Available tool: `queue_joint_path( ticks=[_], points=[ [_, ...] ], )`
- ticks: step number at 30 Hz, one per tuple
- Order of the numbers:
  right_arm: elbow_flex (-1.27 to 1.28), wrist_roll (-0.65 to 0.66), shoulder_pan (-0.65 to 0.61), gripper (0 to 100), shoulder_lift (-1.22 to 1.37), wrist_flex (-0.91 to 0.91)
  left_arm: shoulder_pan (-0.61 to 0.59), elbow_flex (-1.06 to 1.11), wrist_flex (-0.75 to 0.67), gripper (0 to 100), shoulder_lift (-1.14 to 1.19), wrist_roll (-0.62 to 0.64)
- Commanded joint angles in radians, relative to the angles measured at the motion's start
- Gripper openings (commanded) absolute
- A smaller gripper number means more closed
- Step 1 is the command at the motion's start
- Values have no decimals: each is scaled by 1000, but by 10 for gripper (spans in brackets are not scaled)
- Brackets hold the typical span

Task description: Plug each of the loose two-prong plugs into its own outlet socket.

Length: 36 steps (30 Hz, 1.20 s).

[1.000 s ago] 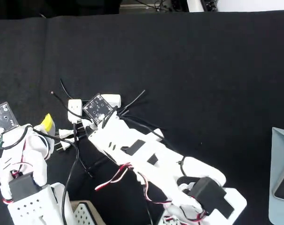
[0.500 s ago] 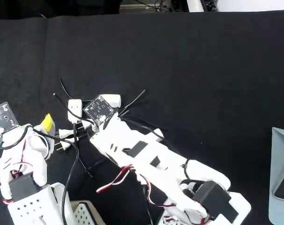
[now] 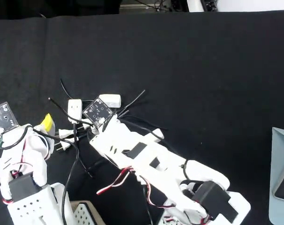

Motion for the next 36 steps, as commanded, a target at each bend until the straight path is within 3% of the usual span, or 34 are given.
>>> queue_joint_path(
  ticks=[1, 10, 16, 23, 32, 36],
  points=[
    [7, 6, -9, 11, 36, 9, 18, -10, -26, 267, -9, 8],
    [38, 6, -12, 11, 2, 9, 331, 48, -163, 272, -2, -14],
    [39, 6, -9, 12, 2, 9, 464, 51, -100, 272, -8, -100],
    [39, 9, -9, 15, 2, 14, 489, 50, 9, 268, -8, -192],
    [36, 9, -8, 18, 1, 15, 483, 91, 26, 268, -8, -226],
    [33, 9, -8, 85, 1, 29, 481, 91, 31, 267, -9, -226]
  ],
)
